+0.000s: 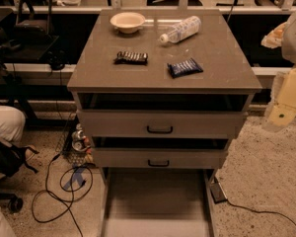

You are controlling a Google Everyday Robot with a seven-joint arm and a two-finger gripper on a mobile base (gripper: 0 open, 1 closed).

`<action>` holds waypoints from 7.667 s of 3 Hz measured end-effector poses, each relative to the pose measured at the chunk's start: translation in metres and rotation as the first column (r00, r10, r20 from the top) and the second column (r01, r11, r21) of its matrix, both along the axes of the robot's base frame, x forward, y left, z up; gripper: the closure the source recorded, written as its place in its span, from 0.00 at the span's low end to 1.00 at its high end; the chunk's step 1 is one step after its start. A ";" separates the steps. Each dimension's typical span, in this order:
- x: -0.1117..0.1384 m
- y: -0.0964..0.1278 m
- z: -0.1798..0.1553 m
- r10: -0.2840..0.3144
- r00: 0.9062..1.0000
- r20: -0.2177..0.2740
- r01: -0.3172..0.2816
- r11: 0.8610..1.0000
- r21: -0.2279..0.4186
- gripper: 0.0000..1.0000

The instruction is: Place rxbar blueberry into bottom drawer

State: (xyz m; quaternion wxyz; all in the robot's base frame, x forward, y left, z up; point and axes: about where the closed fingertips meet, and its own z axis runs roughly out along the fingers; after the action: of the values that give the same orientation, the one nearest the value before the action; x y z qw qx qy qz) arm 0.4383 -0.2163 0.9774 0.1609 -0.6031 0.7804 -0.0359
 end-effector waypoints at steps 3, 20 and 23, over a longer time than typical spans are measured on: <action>0.069 0.011 -0.013 0.056 0.994 0.094 -0.069 0.987 0.148 0.00; 0.294 0.078 -0.139 0.105 0.987 -0.125 -0.096 0.992 0.078 1.00; 0.183 0.045 -0.065 0.080 0.997 -0.017 -0.072 0.962 0.262 1.00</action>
Offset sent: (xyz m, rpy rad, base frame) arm 0.0583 0.0039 -0.0155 0.1560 -0.0890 0.0654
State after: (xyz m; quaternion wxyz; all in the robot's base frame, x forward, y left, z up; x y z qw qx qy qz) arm 0.6216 -0.1711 0.9121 0.2295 -0.6066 0.7568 0.0818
